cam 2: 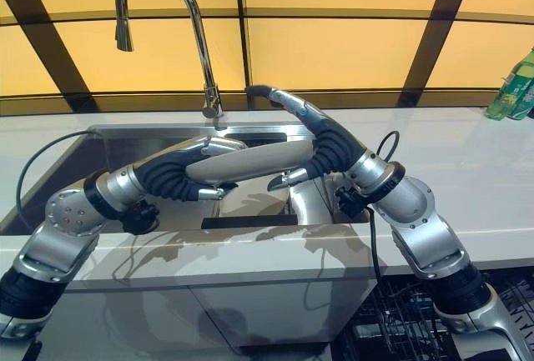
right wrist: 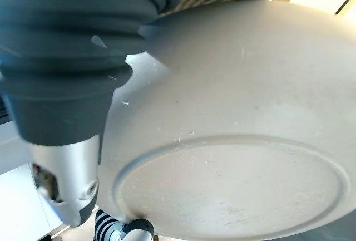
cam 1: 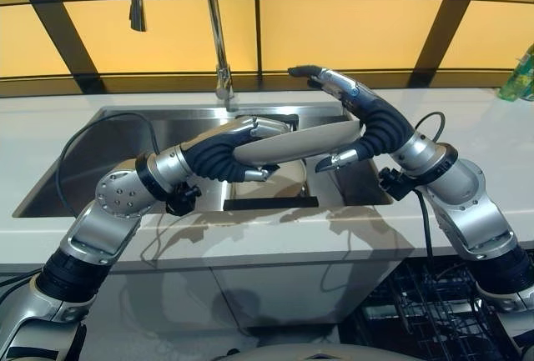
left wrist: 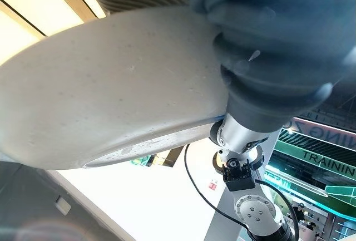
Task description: Pick up plates and place into dishwasher.
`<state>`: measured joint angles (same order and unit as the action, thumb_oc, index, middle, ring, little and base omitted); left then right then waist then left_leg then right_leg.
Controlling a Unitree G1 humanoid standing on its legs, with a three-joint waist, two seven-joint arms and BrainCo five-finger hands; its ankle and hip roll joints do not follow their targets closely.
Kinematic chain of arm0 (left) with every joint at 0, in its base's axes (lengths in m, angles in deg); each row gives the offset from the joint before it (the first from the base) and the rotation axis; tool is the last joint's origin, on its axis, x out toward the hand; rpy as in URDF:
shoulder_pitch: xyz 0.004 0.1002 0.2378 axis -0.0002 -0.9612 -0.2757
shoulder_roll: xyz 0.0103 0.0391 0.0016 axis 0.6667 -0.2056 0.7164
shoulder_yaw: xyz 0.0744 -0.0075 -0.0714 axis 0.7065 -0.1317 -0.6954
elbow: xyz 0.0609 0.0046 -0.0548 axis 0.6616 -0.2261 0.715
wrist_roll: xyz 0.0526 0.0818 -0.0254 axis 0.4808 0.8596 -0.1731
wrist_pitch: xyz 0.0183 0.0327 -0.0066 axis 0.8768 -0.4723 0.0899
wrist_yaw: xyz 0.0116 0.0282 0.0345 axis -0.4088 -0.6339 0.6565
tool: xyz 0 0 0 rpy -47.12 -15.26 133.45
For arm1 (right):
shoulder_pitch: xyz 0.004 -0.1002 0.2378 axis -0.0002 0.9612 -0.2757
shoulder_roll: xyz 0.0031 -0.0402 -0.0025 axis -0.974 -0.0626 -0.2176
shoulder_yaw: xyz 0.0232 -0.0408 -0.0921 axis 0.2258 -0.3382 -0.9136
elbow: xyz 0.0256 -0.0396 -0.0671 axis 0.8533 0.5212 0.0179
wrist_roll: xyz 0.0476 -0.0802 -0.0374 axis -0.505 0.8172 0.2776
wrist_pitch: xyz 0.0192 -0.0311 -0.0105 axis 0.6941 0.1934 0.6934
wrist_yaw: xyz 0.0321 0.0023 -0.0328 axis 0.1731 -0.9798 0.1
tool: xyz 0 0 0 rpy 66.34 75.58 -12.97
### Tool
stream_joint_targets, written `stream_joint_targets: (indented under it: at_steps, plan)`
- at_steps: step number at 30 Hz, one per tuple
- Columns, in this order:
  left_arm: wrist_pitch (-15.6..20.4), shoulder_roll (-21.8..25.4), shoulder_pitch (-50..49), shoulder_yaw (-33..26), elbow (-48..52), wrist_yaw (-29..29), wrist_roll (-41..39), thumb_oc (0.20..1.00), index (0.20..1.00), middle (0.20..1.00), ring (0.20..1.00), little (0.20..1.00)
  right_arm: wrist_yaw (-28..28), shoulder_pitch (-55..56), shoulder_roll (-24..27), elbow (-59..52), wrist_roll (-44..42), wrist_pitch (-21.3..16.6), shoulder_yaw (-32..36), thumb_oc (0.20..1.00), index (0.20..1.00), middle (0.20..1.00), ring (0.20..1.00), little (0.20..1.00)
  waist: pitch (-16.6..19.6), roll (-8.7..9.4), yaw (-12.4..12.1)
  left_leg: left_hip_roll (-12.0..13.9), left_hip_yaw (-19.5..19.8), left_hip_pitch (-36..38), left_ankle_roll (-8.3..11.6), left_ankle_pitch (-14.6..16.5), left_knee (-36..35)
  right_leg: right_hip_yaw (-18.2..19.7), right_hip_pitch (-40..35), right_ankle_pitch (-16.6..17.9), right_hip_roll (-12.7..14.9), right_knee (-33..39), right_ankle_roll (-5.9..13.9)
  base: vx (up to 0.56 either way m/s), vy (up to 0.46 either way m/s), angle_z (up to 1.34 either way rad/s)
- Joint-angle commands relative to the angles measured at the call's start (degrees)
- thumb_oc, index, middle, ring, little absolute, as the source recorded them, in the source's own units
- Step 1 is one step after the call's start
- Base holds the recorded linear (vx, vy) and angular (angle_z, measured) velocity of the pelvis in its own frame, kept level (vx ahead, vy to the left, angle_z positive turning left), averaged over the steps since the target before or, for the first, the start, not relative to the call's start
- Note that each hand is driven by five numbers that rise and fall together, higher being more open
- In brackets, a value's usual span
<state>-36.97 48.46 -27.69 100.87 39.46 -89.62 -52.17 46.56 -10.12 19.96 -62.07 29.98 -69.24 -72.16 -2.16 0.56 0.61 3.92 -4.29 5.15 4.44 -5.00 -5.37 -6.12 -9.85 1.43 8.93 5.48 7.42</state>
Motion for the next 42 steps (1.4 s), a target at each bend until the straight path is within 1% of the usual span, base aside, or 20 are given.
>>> stream_joint_targets:
  at_steps: [1,6,8,11,13,16,18,19,20,21,22,23,26,29,34,42]
  plan:
    - [2.2,-0.9,4.0,-5.0,1.0,3.3,-4.1,0.2,0.2,0.2,0.2,0.2,-1.4,-0.6,-0.1,-0.2,-0.8,-1.7,1.7,1.0,1.0,1.0,1.0,1.0,1.5,-0.05,-1.1,0.5,2.0,1.7,0.1,7.2,1.3,-0.5,3.1,-0.6,1.5,-1.5,1.58,0.0,0.0,0.0]
    - [1.8,-1.0,3.8,-5.4,1.5,3.2,-4.0,0.2,0.2,0.2,0.2,0.2,-0.4,0.2,-0.2,-0.7,-0.5,-0.9,1.8,1.0,1.0,1.0,1.0,1.0,1.6,-0.12,-1.0,0.5,1.9,1.7,0.11,7.1,1.2,-0.5,3.1,-0.7,1.5,-1.4,1.6,0.0,0.0,0.0]
    - [2.2,-1.1,3.5,-5.5,1.2,3.1,-3.8,0.2,0.2,0.2,0.2,0.2,0.1,0.5,0.0,-0.4,-0.6,-0.9,1.7,1.0,1.0,1.0,1.0,1.0,1.6,-0.05,-1.0,0.6,1.9,1.7,0.1,7.1,1.2,-0.5,3.1,-0.6,1.5,-1.5,1.59,0.0,0.0,0.0]
    - [2.5,-0.7,3.1,-6.2,1.2,2.9,-4.1,0.2,0.2,0.2,0.2,0.2,2.4,0.9,0.8,-0.2,-0.2,0.0,2.0,1.0,1.0,1.0,1.0,1.0,1.6,0.06,-1.0,0.6,1.9,1.7,0.1,7.1,1.2,-0.5,3.1,-0.6,1.5,-1.5,1.59,0.0,0.0,0.0]
    - [2.9,-0.2,2.9,-6.6,1.0,3.0,-4.2,0.2,0.2,0.2,0.2,0.2,3.7,1.4,1.7,0.1,2.2,0.7,2.1,1.0,1.0,1.0,1.0,1.0,1.6,0.13,-1.0,0.6,1.9,1.6,0.12,7.1,1.2,-0.5,3.2,-0.6,1.5,-1.6,1.59,0.0,0.0,0.0]
    - [3.1,1.0,2.1,-7.6,1.4,3.7,-4.5,0.2,0.2,0.2,0.2,0.2,2.1,2.3,4.5,0.2,5.5,1.9,3.2,1.0,1.0,1.0,1.0,1.0,1.6,0.3,-0.7,0.8,1.5,1.7,0.19,7.0,1.1,-0.5,3.2,-0.6,1.5,-1.6,1.59,0.0,0.0,0.0]
    - [3.2,1.8,1.5,-8.5,1.5,4.0,-5.0,0.2,0.2,0.2,0.2,0.2,1.8,2.9,6.1,0.5,5.0,2.0,4.7,1.0,1.0,1.0,1.0,1.0,1.6,0.38,-0.5,0.9,1.3,1.8,0.25,7.0,1.1,-0.6,3.3,-0.6,1.4,-1.6,1.57,0.0,0.0,0.0]
    - [3.4,1.9,0.7,-9.3,1.5,3.9,-5.2,0.2,0.2,0.2,0.2,0.2,2.1,3.6,6.6,0.4,4.4,2.0,6.0,0.931,0.931,0.931,0.931,0.931,1.5,0.45,-0.4,0.9,1.2,1.8,0.27,7.0,1.1,-0.6,3.3,-0.6,1.4,-1.7,1.57,-0.01,-0.007,0.04]
    - [3.7,1.8,0.3,-9.6,1.6,3.7,-5.1,0.2,0.2,0.2,0.2,0.2,2.2,4.0,6.6,0.3,4.4,1.8,6.4,0.84,0.84,0.84,0.84,0.84,1.5,0.46,-0.4,0.9,1.2,1.8,0.27,7.0,1.1,-0.6,3.2,-0.6,1.4,-1.7,1.56,-0.01,-0.009,0.05]
    - [4.1,1.7,-0.2,-10.0,1.5,3.6,-4.9,0.2,0.2,0.2,0.2,0.2,2.1,4.6,6.7,0.1,4.2,1.4,7.1,0.727,0.727,0.727,0.727,0.727,1.4,0.47,-0.3,0.9,1.2,1.8,0.25,7.0,1.1,-0.6,3.2,-0.6,1.4,-1.7,1.56,-0.01,-0.009,0.04]
    - [4.1,1.6,-0.4,-10.0,1.6,3.6,-4.9,0.2,0.2,0.2,0.2,0.2,2.0,4.7,6.6,0.0,3.8,1.2,7.4,0.398,0.398,0.398,0.398,0.398,1.3,0.51,-0.3,0.9,1.3,1.9,0.22,7.0,1.1,-0.5,3.2,-0.6,1.4,-1.7,1.56,0.0,0.0,0.0]
    - [4.0,1.5,-0.4,-9.9,1.7,3.6,-4.7,0.2,0.2,0.2,0.2,0.2,1.9,4.5,6.5,-0.1,3.4,0.9,7.3,0.2,0.2,0.2,0.2,0.2,1.3,0.54,-0.3,0.8,1.4,1.8,0.2,7.0,1.1,-0.5,3.2,-0.6,1.3,-1.7,1.54,0.0,0.0,0.0]
    - [3.9,0.9,0.0,-9.5,1.7,3.4,-4.7,0.2,0.2,0.2,0.2,0.2,1.8,3.7,5.4,-0.6,3.1,0.4,6.6,0.2,0.2,0.2,0.2,0.2,1.4,0.48,-0.4,0.8,1.5,1.9,0.18,7.0,1.1,-0.3,3.2,-0.6,1.3,-1.6,1.49,0.0,0.0,0.0]
    - [3.8,0.4,0.4,-8.8,1.5,3.2,-4.5,0.2,0.2,0.2,0.2,0.2,1.7,3.0,4.4,-0.7,3.0,0.6,5.6,0.2,0.2,0.2,0.2,0.2,1.6,0.37,-0.4,0.8,1.5,1.9,0.21,7.1,1.1,0.0,3.2,-0.6,1.2,-1.5,1.52,0.0,0.0,0.0]
    - [4.0,0.4,0.2,-8.7,1.4,3.1,-4.8,0.2,0.2,0.2,0.2,0.2,1.1,3.3,4.0,-0.5,2.6,-0.2,5.6,0.2,0.2,0.2,0.2,0.2,1.6,0.29,-0.4,0.8,1.4,1.9,0.15,7.1,1.1,0.1,3.3,-0.6,1.2,-1.4,1.49,0.0,0.0,0.0]
    - [3.4,-0.1,1.3,-7.8,1.5,3.1,-4.8,0.2,0.2,0.2,0.2,0.2,0.6,1.9,2.8,-0.5,2.0,-0.4,4.5,0.2,0.2,0.2,0.2,0.2,1.6,0.28,-0.5,0.7,1.4,1.8,0.12,7.2,1.2,0.4,3.4,-0.5,1.0,-1.3,1.41,0.0,0.0,0.0]
